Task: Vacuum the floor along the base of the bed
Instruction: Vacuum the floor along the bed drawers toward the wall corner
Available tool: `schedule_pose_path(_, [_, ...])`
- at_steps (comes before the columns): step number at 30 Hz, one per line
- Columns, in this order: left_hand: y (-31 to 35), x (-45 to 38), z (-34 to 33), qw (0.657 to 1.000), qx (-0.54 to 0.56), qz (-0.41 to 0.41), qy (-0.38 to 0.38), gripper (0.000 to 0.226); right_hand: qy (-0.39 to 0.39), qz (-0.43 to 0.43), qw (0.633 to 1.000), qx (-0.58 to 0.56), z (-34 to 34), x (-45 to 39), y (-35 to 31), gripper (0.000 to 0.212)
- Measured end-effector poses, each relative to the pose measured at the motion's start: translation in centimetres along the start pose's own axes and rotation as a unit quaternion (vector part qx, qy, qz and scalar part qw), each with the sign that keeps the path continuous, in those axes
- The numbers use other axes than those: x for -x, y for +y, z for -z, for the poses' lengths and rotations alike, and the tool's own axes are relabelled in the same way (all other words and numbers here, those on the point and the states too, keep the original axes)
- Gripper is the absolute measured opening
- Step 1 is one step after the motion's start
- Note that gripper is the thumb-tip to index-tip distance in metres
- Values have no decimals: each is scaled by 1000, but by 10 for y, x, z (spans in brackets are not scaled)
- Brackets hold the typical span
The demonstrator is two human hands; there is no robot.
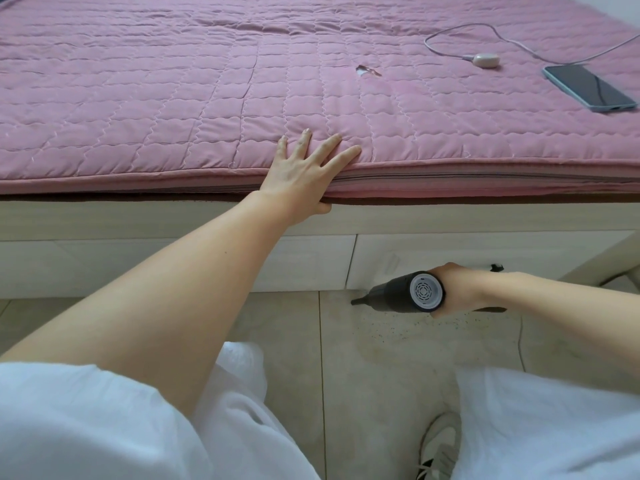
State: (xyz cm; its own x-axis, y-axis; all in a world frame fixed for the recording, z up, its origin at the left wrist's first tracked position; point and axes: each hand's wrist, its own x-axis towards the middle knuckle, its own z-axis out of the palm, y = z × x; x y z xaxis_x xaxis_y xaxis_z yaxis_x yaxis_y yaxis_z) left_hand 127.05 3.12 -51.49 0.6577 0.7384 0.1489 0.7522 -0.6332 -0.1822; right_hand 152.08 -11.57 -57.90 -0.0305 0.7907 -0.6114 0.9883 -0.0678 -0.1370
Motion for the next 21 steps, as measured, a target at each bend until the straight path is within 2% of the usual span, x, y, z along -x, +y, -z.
schedule_pose_path(3, [0,0,0,1000,-3,0,-1,104,11,3,1000,-8,-2,-1,1,33])
schedule_pose_path(9, [0,0,0,1000,-4,-1,-2,104,9,7,1000,-12,-2,-2,-1,51])
schedule_pose_path(15, [1,-1,1,1000,-5,-2,-4,105,1,4,1000,-3,3,0,-5,35])
schedule_pose_path(21, [4,-3,2,1000,-6,1,-7,104,-4,-13,1000,-16,8,6,-2,30])
